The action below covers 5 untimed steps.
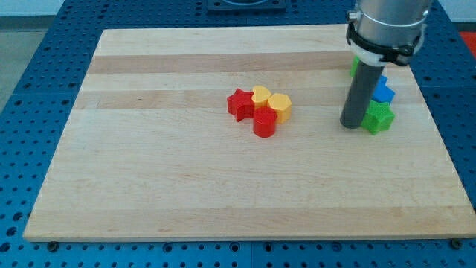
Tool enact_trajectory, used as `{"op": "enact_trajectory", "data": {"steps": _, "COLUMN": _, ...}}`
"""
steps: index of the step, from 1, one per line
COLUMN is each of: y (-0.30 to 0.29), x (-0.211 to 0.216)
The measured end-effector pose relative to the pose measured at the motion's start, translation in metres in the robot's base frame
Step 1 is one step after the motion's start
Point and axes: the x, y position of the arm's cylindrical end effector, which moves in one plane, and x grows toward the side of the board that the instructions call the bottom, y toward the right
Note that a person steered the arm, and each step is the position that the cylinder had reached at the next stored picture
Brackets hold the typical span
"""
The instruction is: Push green star to bottom of the blue cube
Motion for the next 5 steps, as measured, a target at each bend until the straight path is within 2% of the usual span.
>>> {"op": "enact_trajectory", "data": {"steps": 3, "y": -0.001, "x": 0.021}}
{"op": "enact_trajectory", "data": {"steps": 5, "y": -0.041, "x": 0.012}}
